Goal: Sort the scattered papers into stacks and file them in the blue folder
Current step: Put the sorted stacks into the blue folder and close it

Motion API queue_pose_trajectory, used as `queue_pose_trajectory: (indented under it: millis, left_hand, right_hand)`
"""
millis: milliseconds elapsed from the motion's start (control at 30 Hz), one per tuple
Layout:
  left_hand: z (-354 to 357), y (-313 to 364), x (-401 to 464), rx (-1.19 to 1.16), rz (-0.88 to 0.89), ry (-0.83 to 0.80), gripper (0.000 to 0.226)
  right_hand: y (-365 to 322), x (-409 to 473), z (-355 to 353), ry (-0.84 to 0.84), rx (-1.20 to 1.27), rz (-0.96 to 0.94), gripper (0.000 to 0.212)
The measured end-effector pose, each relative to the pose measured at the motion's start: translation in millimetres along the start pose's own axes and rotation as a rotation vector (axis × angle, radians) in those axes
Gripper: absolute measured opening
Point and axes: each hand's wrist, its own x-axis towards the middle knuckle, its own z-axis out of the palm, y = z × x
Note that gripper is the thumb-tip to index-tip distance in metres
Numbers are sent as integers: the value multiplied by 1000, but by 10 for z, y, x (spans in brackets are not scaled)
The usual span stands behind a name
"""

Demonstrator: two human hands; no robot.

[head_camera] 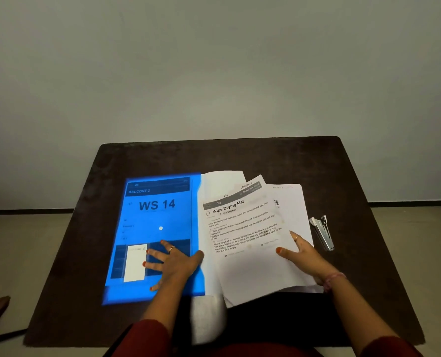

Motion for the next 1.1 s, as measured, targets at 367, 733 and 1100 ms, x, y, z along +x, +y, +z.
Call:
queue_pose_trajectory:
  millis: [367, 733, 1100]
  left_hand:
    - [-49, -22, -66, -115, 176, -5, 77]
    - [-72, -56, -101, -85, 220, -7, 78]
    - [-35, 82, -217, 52, 337, -49, 86]
  right_hand:
    - [-145, 116, -303, -93, -13, 107, 49]
    - [-355, 226, -199, -271, -153, 66, 55]
    - [-751, 732, 274, -250, -306, -94, 41]
